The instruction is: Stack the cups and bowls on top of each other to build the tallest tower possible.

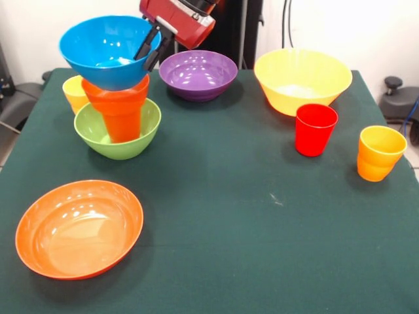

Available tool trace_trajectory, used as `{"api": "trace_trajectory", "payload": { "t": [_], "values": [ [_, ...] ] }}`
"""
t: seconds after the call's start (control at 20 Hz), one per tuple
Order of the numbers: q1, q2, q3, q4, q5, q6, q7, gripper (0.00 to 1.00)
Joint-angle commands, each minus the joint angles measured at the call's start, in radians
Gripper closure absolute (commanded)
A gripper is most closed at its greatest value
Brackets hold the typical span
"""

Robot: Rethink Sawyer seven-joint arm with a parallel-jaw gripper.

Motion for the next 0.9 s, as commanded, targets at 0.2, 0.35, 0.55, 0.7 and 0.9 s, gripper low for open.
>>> {"api": "trace_trajectory", "payload": {
  "t": [0.2, 0.35, 0.55, 0.7, 0.9],
  "values": [
    [-0.146, -0.09, 0.229, 0.105, -0.019, 0.003, -0.088, 1.0],
    [-0.144, -0.077, 0.232, 0.096, -0.033, 0.006, -0.062, 1.0],
    [-0.156, -0.082, 0.249, 0.093, -0.037, 0.027, -0.065, 1.0],
    [-0.165, -0.085, 0.261, 0.091, -0.039, 0.04, -0.074, 1.0],
    [-0.167, -0.087, 0.268, 0.088, -0.039, 0.051, -0.074, 1.0]
  ]
}}
